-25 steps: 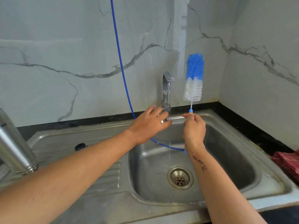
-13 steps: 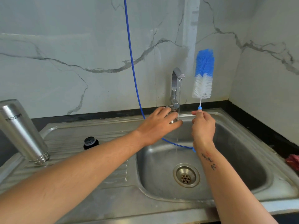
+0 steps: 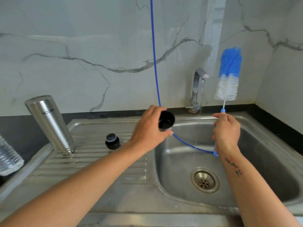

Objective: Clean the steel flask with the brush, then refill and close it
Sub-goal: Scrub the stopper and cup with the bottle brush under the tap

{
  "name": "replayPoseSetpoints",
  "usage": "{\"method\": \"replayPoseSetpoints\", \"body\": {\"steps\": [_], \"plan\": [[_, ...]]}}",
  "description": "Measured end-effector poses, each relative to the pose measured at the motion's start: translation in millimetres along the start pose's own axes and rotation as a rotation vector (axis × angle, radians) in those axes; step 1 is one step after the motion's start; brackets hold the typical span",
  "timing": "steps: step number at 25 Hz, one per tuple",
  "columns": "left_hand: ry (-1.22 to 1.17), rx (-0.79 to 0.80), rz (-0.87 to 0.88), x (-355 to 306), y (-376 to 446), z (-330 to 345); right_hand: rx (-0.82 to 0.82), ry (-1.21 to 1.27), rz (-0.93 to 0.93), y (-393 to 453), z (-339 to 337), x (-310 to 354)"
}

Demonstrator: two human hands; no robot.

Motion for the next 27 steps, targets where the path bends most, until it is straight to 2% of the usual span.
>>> {"method": "replayPoseSetpoints", "body": {"steps": [3, 7, 11, 18, 27], "plan": [[-0.013, -0.163, -0.27, 56.1, -3.9, -72.8, 0.018, 0.012, 0.008, -2.5, 1.8, -0.9], [0.084, -0.155, -0.567, 118.7, -18.4, -138.1, 0.049, 0.016, 0.011, -9.9, 5.5, 1.5], [0.232, -0.132, -0.76, 183.6, -39.0, -151.8, 0.042, 0.02, 0.013, -11.6, 3.9, -0.4], [0.298, -0.034, -0.894, 234.5, -62.8, -126.0, 0.052, 0.029, 0.024, -15.0, 0.9, 3.5], [0.266, -0.01, -0.923, 239.7, -74.8, -116.6, 0.044, 0.03, 0.055, -16.0, 3.1, 1.1]]}}
Point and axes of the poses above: each hand's wrist, its own y-axis towards the middle knuckle, its own z-axis out of the palm, x = y × z, the point moved 9 cm from there along y, towards the middle knuckle, and after that the axes turned 13 degrees about -x, right-handed, at the moved point
